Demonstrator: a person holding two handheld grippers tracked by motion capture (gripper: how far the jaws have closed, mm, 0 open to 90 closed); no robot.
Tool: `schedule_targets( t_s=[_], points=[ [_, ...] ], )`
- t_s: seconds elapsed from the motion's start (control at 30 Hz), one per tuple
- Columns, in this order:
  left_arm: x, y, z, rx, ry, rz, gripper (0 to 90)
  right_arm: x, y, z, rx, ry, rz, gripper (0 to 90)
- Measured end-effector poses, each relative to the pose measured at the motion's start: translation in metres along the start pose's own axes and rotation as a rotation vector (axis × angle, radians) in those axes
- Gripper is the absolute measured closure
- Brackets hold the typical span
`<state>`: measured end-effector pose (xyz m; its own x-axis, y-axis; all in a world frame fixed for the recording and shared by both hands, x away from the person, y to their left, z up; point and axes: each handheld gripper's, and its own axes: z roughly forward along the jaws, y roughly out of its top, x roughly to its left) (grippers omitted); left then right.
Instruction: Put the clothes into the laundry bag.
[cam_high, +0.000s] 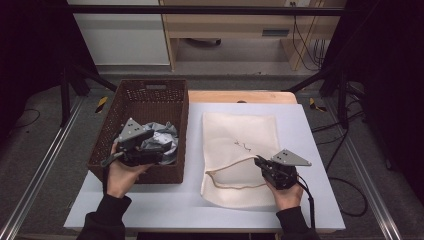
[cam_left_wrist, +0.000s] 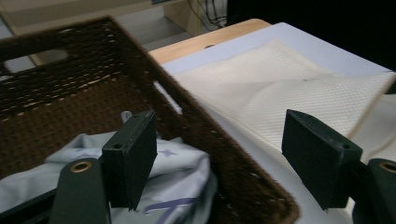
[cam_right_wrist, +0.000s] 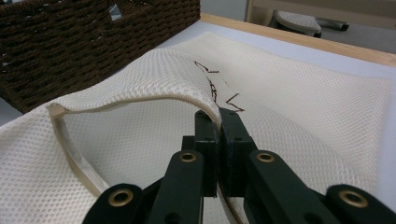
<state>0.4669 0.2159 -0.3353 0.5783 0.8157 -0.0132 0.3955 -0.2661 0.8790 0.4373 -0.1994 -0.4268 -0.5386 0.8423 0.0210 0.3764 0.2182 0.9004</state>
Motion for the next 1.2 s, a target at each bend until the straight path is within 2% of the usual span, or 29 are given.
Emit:
schedule_targets(
  t_s=[0.03,0.13,0.17,0.2,0.23,0.3,0.33,0.47,0.5,0.57,0.6,0.63,0.67,0.73,0.8,0.93,1.03,1.2],
  points=[
    [0.000,0.000,0.000,0.000,0.000,0.000,26.2,0.000,0.000,0.000,0.000,0.000,0.000,87.1],
    [0.014,0.004,-0.004,-0.009,0.034,-0.003,26.1,0.000,0.000,0.000,-0.002,-0.002,0.001,87.1],
    [0.023,0.007,-0.004,-0.017,0.038,-0.007,25.3,0.000,0.000,0.000,-0.003,-0.003,-0.003,87.1],
    [0.023,0.007,-0.004,-0.017,0.038,-0.007,24.6,0.000,0.000,0.000,-0.003,-0.003,-0.003,87.1],
    [0.031,0.009,-0.002,-0.011,0.052,-0.011,24.3,0.000,0.000,0.000,-0.003,-0.003,-0.005,87.1],
    [0.035,0.010,-0.001,-0.002,0.067,-0.007,24.1,0.000,0.000,0.000,-0.005,-0.005,-0.006,87.1],
    [0.043,0.012,0.003,0.020,0.095,0.009,23.5,0.000,0.000,0.000,-0.007,-0.003,0.000,87.1],
    [0.056,0.013,0.017,0.064,0.142,0.039,21.1,-0.001,0.000,0.000,0.000,-0.003,-0.003,87.0],
    [0.056,0.013,0.017,0.064,0.142,0.039,19.8,-0.001,0.000,0.000,0.000,-0.003,-0.003,87.0],
    [0.063,0.011,0.026,0.094,0.120,0.046,18.4,-0.001,-0.001,0.000,0.004,-0.003,-0.009,87.0],
    [0.066,0.010,0.030,0.114,0.123,0.041,16.5,-0.001,-0.001,0.000,0.005,-0.002,-0.010,87.1],
    [0.071,0.007,0.038,0.151,0.146,0.059,15.5,-0.001,-0.001,0.000,0.006,-0.001,-0.009,87.1],
    [0.072,0.005,0.042,0.163,0.147,0.063,14.5,-0.001,-0.001,0.000,0.006,-0.002,-0.009,87.1],
    [0.075,0.002,0.049,0.190,0.153,0.073,12.2,-0.001,-0.001,0.001,0.008,0.000,-0.009,87.1],
    [0.076,0.000,0.052,0.196,0.148,0.070,10.6,-0.001,-0.001,0.001,0.007,0.000,-0.010,87.0],
    [0.080,-0.013,0.067,0.257,0.130,0.078,8.5,-0.001,-0.001,0.001,0.013,0.001,-0.009,87.0],
    [0.082,-0.022,0.075,0.303,0.113,0.068,6.3,-0.002,-0.001,0.001,0.016,0.001,-0.008,87.0],
    [0.085,-0.031,0.083,0.366,0.119,0.038,2.0,-0.002,-0.002,0.002,0.022,0.002,-0.006,87.0]
  ],
)
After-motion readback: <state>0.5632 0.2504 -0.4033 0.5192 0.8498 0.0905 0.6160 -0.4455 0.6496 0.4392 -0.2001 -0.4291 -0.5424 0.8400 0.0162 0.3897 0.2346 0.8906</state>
